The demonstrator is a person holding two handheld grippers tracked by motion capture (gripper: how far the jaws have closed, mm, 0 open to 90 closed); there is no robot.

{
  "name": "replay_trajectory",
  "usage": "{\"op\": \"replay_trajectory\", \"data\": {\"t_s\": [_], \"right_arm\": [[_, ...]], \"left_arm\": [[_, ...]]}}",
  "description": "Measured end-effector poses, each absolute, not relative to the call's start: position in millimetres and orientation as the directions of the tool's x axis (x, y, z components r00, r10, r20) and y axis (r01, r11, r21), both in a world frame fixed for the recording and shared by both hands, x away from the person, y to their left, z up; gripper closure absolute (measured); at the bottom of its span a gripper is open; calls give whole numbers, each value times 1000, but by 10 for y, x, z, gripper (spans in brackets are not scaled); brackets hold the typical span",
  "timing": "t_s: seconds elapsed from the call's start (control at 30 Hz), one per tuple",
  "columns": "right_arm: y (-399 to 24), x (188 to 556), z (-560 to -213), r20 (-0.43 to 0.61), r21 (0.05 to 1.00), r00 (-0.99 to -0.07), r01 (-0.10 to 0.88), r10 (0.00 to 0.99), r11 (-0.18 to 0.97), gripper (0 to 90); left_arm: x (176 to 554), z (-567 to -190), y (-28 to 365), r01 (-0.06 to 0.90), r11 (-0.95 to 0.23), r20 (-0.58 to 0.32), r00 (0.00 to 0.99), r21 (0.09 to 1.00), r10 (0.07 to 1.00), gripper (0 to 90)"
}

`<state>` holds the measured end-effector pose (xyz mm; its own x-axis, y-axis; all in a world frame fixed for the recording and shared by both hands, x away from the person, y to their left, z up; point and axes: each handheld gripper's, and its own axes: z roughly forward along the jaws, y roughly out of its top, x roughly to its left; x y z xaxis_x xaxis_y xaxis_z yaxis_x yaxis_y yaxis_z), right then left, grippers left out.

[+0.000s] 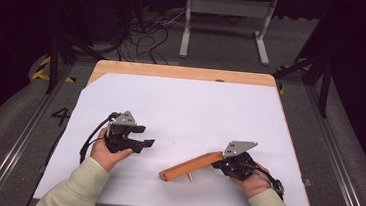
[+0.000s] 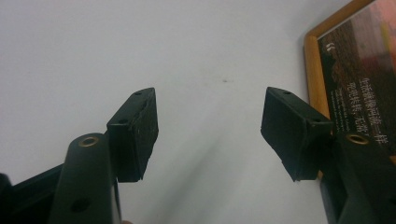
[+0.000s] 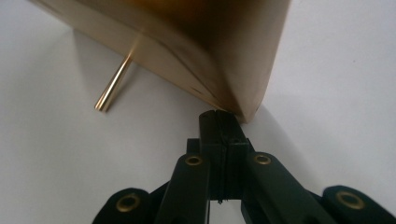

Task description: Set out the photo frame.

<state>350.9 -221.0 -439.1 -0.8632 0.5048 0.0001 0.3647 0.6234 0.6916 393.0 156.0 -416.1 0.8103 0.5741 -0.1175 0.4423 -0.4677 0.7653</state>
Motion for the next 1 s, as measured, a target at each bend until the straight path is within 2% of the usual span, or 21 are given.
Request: {"op": "replay_trajectory", "data": {"t_s": [0.57, 0.8, 1.0], "right_arm": [[-1882, 3899, -4351, 12, 722, -857, 364, 515, 588, 900], [-1806, 4027, -4347, 29, 740, -844, 379, 536, 556, 900], [-1708, 4105, -4362, 34, 757, -837, 378, 546, 533, 900]], "left_arm": [[3890, -4256, 1624, 483, -480, -139, 796, 732, 589, 379], [3864, -4277, 1557, 468, -518, -128, 818, 716, 561, 435], [3832, -4289, 1519, 459, -540, -128, 832, 705, 540, 517]]}}
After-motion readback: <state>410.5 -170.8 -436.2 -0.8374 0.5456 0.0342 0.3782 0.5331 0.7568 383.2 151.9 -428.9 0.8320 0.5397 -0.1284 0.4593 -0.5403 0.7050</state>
